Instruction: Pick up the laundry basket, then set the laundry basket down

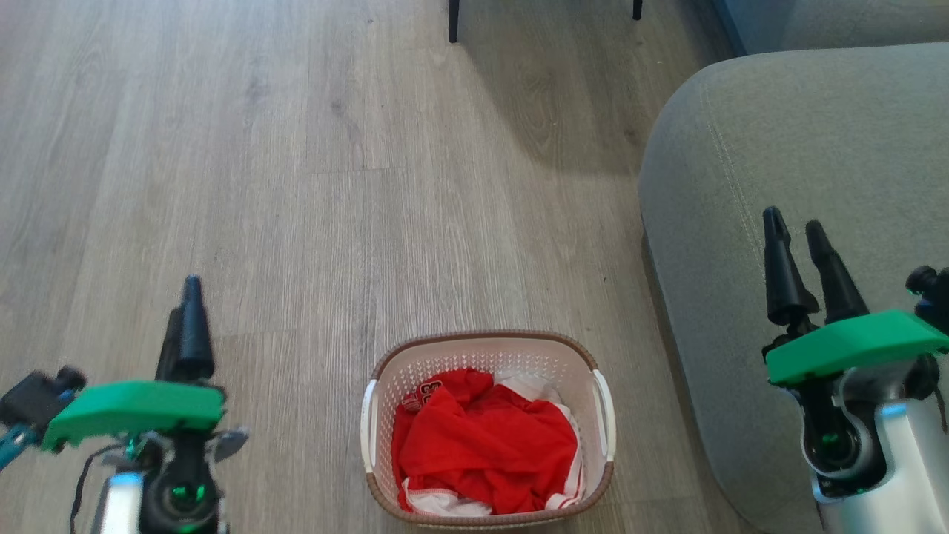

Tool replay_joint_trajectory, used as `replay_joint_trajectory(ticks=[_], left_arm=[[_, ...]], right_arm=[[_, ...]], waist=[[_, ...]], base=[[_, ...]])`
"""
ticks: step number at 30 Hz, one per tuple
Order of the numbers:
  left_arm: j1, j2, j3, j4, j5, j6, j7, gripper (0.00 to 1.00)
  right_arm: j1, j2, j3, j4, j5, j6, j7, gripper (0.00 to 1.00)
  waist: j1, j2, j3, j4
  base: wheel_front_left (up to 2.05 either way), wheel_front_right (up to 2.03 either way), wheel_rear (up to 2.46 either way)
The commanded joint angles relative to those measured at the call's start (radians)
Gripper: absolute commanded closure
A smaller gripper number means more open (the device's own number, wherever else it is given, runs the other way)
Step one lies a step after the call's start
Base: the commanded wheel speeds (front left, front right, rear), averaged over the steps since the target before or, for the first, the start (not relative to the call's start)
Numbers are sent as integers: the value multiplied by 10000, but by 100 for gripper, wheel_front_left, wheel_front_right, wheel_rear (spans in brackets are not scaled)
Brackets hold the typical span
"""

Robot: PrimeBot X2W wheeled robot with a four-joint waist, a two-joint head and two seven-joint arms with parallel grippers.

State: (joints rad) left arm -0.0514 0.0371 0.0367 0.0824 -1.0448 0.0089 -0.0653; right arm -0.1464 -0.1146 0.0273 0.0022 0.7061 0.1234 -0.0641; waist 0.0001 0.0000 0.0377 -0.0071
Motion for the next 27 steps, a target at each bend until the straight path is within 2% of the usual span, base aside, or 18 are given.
replay_joint_trajectory(ticks=[1,7,10,16,23,24,27], left_arm=[[-549,95,169,-368,-10,-97,-89,0],[-675,98,-945,-826,2066,1044,-266,0],[-754,100,-1441,-911,2763,1570,-354,0],[-914,108,-2348,-769,4154,2115,-529,0],[-1166,492,-3494,-218,5464,2731,-735,0],[-1211,516,-3648,-116,5700,3134,-794,0],[-1307,547,-3878,-171,5920,3471,-882,0]], right_arm=[[-560,-235,85,-450,-165,37,-109,0],[-696,-306,254,-762,-1067,40,-284,0],[-729,-356,363,-886,-1499,42,-372,0],[-756,-390,525,-1026,-2270,45,-547,0],[-654,-333,724,-909,-2799,49,-752,0],[-564,-291,681,-761,-3027,50,-810,0],[-530,-323,806,-600,-3376,52,-898,0]], waist=[[-1,0,-2,1],[-1,0,33,-34],[-1,0,48,-45],[-1,0,52,-67],[-1,0,-16,-107],[-1,0,-40,-115],[-1,0,-54,-134]], base=[[0,0,0],[0,0,0],[0,0,0],[0,0,0],[0,0,0],[0,0,0],[0,0,0]])
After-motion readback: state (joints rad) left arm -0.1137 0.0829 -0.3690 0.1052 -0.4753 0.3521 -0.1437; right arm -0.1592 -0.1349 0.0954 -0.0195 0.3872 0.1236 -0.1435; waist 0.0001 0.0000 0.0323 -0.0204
